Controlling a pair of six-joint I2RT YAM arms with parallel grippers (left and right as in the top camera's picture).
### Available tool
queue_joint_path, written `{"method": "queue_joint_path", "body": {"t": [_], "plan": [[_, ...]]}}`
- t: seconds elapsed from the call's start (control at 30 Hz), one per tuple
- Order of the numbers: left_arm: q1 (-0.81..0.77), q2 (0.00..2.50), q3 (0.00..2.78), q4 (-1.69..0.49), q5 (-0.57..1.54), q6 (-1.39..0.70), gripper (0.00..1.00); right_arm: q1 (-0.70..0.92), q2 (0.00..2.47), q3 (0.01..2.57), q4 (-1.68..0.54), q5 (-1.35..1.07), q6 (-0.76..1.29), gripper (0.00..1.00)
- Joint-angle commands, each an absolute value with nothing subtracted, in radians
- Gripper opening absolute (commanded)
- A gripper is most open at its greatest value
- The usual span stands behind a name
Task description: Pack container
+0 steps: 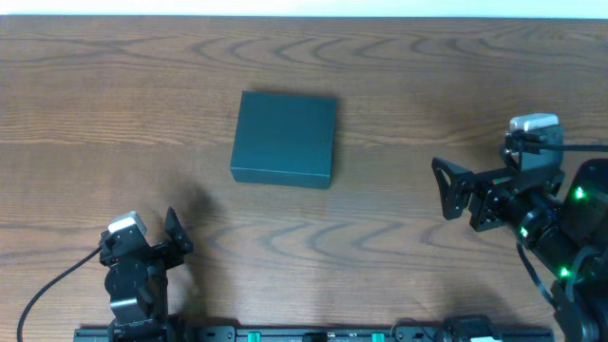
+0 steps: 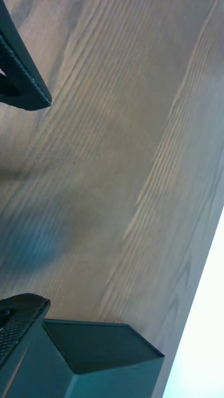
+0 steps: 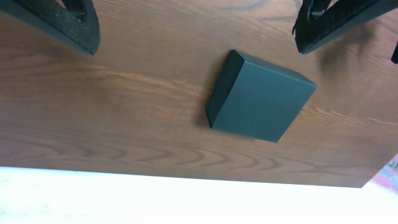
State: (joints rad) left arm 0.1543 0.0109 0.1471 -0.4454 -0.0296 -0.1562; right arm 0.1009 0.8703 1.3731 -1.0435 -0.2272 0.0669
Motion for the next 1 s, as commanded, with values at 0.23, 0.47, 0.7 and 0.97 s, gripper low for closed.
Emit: {"method": "queue_joint_path", "body": {"t": [0.23, 0.47, 0.7, 0.97], "plan": [[0.156, 0.005, 0.127, -0.443, -0.029, -0.145, 0.95, 0.097, 0.87, 1.378, -1.044, -0.22, 0.054, 0.99], [0.156, 0.005, 0.127, -0.443, -0.029, -0.145, 0.95, 0.097, 0.87, 1.378, -1.046, -0.215, 0.053, 0.99], [0.156, 0.005, 0.127, -0.443, -0.029, -0.145, 0.95, 0.097, 0.825, 1.377, -1.058, -0.116, 0.035, 0.99], [0.156, 0.005, 0.127, -0.443, -0.029, -0.145, 0.95, 0.097, 0.58, 1.094, -0.941, -0.03, 0.02, 0.99]]}}
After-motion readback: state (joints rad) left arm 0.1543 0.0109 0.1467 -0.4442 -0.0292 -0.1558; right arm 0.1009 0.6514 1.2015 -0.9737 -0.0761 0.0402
